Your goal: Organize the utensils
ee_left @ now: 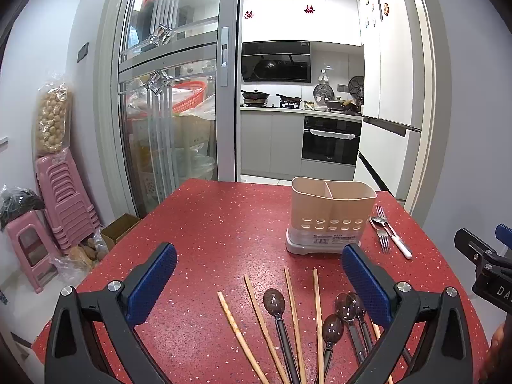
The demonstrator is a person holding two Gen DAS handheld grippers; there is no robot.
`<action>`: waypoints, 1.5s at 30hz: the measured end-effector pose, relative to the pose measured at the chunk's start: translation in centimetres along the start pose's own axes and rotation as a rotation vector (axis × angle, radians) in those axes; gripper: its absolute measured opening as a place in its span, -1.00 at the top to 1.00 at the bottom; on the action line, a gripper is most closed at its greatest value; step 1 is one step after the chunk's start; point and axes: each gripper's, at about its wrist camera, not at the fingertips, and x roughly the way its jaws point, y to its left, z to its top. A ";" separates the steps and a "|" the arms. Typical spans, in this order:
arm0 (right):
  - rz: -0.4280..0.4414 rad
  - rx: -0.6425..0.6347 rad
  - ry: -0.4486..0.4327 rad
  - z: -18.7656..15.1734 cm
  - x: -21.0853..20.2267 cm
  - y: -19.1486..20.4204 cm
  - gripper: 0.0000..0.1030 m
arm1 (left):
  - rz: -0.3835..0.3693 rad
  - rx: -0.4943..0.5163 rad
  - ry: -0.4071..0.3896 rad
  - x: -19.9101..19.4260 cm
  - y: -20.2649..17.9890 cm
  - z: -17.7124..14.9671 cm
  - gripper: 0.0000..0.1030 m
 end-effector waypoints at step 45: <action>0.003 -0.001 0.000 -0.1 0.3 0.4 -1.00 | -0.008 -0.008 0.000 0.3 -0.1 0.0 -1.00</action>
